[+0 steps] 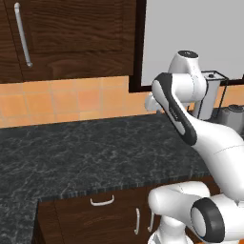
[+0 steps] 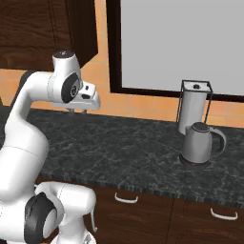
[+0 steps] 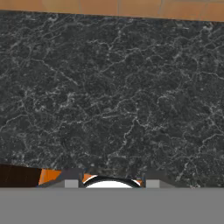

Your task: Navigate to the coffee machine.

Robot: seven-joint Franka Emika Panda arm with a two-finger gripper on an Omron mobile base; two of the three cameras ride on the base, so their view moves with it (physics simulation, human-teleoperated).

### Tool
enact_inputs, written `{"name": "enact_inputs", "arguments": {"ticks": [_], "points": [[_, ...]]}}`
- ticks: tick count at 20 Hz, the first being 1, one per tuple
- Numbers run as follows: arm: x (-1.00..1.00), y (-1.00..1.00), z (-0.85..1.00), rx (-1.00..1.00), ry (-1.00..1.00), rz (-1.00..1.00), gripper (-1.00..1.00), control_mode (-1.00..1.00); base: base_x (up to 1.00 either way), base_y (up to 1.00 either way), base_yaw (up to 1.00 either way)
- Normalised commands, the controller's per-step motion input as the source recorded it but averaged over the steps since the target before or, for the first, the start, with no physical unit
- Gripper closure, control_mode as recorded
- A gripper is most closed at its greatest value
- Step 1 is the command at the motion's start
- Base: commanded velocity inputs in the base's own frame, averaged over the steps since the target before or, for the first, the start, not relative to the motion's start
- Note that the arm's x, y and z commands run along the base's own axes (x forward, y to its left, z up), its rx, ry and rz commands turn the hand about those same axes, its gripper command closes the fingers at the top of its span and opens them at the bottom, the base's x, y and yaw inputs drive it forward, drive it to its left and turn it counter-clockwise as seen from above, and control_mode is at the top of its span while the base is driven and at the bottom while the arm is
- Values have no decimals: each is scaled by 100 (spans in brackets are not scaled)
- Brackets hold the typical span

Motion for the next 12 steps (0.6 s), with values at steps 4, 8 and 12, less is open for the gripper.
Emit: {"name": "enact_inputs", "arguments": {"ticks": [4, 8, 12], "points": [[-46, -14, -6, 0, 0, 0, -100, -100, 0, 0, 0], [-98, -23, -33, 0, 2, 0, -100, -100, 0, 0, 0], [-46, -12, -24, 0, 1, 0, -100, 100, -36, -10, 0]]}}
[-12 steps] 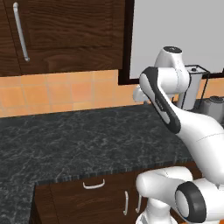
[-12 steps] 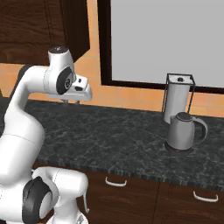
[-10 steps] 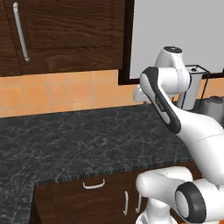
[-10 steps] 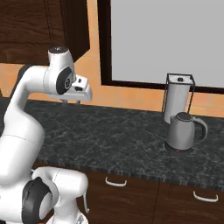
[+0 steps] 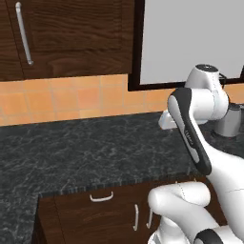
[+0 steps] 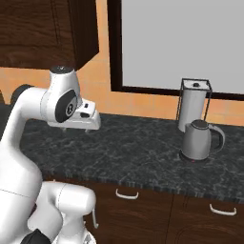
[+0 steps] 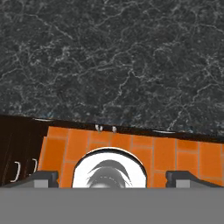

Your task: Navigate to the coffee machine.

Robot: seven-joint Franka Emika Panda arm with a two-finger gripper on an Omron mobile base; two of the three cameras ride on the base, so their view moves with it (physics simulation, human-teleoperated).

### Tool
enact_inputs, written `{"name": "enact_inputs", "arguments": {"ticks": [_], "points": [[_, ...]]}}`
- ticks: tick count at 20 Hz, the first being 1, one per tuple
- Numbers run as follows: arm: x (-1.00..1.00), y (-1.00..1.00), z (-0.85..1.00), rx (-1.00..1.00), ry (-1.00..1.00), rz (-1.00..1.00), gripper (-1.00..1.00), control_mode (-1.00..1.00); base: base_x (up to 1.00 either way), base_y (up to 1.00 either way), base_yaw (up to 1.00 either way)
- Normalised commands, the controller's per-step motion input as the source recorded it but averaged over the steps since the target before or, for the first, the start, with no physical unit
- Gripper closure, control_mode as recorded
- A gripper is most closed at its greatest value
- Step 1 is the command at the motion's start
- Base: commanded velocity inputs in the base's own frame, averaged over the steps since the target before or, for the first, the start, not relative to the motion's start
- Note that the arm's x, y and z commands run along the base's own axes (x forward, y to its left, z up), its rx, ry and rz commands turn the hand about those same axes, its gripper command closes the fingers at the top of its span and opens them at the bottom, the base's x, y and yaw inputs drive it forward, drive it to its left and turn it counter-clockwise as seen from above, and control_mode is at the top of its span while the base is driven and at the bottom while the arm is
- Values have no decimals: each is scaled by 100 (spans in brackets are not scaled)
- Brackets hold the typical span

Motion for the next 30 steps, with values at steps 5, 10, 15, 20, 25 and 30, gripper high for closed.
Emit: {"name": "enact_inputs", "arguments": {"ticks": [5, 10, 15, 20, 25, 30], "points": [[0, 0, 0, 0, 0, 0, -100, 100, -46, -9, 14], [0, 0, 0, 0, 0, 0, -100, 100, -44, -68, -25], [0, 0, 0, 0, 0, 0, -100, 100, -3, -45, -67], [0, 0, 0, 0, 0, 0, -100, 100, 0, -41, -66], [0, 0, 0, 0, 0, 0, -100, 100, 0, -56, -60], [0, 0, 0, 0, 0, 0, -100, 100, 4, -58, -62]]}}
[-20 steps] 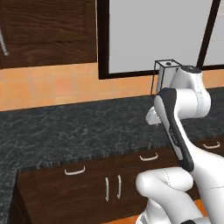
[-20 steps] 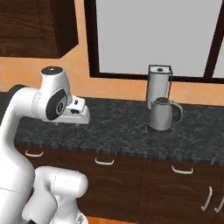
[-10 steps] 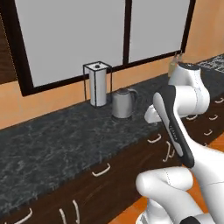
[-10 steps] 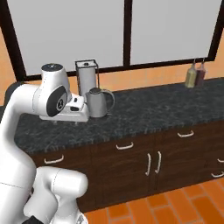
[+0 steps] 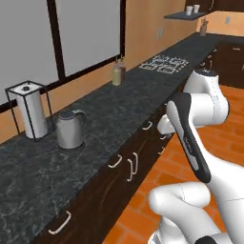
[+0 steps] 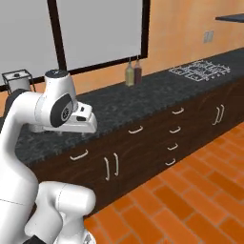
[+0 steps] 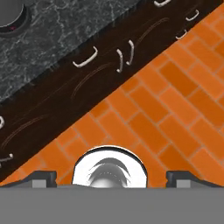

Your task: Navigate to the coffee machine.

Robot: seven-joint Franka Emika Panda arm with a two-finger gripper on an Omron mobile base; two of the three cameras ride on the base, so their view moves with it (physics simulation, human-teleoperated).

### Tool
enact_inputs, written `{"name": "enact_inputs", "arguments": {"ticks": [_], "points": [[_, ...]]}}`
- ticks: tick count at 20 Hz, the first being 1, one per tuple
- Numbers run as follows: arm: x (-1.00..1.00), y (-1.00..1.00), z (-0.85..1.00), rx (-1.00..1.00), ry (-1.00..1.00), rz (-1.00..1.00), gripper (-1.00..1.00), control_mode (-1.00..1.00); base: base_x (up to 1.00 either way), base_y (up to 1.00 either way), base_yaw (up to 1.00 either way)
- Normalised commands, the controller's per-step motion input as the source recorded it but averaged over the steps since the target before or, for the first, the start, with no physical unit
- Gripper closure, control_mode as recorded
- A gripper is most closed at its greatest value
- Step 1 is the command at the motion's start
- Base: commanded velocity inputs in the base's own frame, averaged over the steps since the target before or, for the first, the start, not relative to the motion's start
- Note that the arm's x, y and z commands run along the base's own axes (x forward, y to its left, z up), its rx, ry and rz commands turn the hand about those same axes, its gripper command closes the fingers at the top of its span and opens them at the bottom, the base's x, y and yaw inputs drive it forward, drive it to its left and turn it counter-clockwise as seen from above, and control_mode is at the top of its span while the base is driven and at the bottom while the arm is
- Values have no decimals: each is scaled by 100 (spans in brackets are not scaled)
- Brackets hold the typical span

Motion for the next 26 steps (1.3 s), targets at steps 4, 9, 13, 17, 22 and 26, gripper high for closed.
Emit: {"name": "enact_inputs", "arguments": {"ticks": [4, 9, 13, 17, 22, 26], "points": [[0, 0, 0, 0, 0, 0, -100, 100, 9, -61, -62], [0, 0, 0, 0, 0, 0, -100, 100, 13, -60, -61], [0, 0, 0, 0, 0, 0, -100, 100, 26, -47, -58], [0, 0, 0, 0, 0, 0, -100, 100, 43, -33, -52], [0, 0, 0, 0, 0, 0, -100, 100, 36, -24, -51], [0, 0, 0, 0, 0, 0, -100, 100, 41, -2, -42]]}}
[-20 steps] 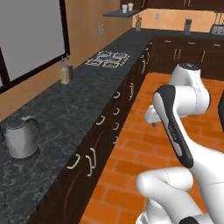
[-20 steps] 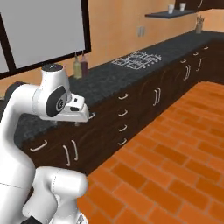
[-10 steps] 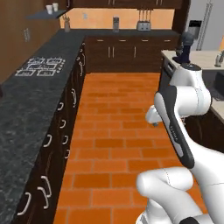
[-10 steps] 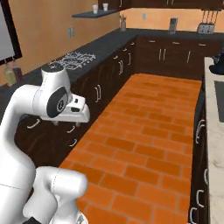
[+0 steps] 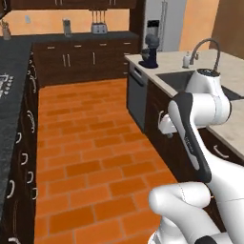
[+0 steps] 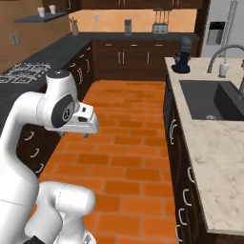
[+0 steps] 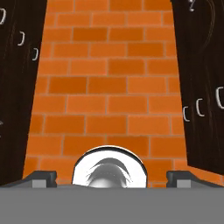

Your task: Navigate to the coffee machine.

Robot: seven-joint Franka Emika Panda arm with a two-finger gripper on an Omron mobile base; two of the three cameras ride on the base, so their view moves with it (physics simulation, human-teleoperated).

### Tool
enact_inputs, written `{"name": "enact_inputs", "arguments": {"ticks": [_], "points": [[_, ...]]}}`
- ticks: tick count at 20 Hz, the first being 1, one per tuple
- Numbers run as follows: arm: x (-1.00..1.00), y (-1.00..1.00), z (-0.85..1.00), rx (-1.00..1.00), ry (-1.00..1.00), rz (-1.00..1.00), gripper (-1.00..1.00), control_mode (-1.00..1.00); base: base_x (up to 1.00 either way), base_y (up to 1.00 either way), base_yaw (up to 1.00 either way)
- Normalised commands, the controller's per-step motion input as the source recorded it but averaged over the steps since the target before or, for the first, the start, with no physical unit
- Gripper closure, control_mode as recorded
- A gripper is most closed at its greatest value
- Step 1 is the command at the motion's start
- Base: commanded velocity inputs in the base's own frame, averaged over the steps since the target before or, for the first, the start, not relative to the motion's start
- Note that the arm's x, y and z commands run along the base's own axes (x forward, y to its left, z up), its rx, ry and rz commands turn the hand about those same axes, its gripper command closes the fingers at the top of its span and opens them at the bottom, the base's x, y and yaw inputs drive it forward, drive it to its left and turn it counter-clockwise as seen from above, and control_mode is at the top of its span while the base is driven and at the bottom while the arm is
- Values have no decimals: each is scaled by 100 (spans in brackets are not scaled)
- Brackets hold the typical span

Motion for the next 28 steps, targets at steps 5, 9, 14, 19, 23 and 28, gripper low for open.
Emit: {"name": "enact_inputs", "arguments": {"ticks": [5, 9, 14, 19, 23, 28], "points": [[0, 0, 0, 0, 0, 0, -100, 100, 41, 0, -39], [0, 0, 0, 0, 0, 0, -100, 100, 15, -7, -36], [0, 0, 0, 0, 0, 0, -100, 100, -1, -12, -25], [0, 0, 0, 0, 0, 0, -100, 100, 62, 15, -5], [0, 0, 0, 0, 0, 0, -100, 100, 100, 39, 0], [0, 0, 0, 0, 0, 0, -100, 100, 100, 55, 0]]}}
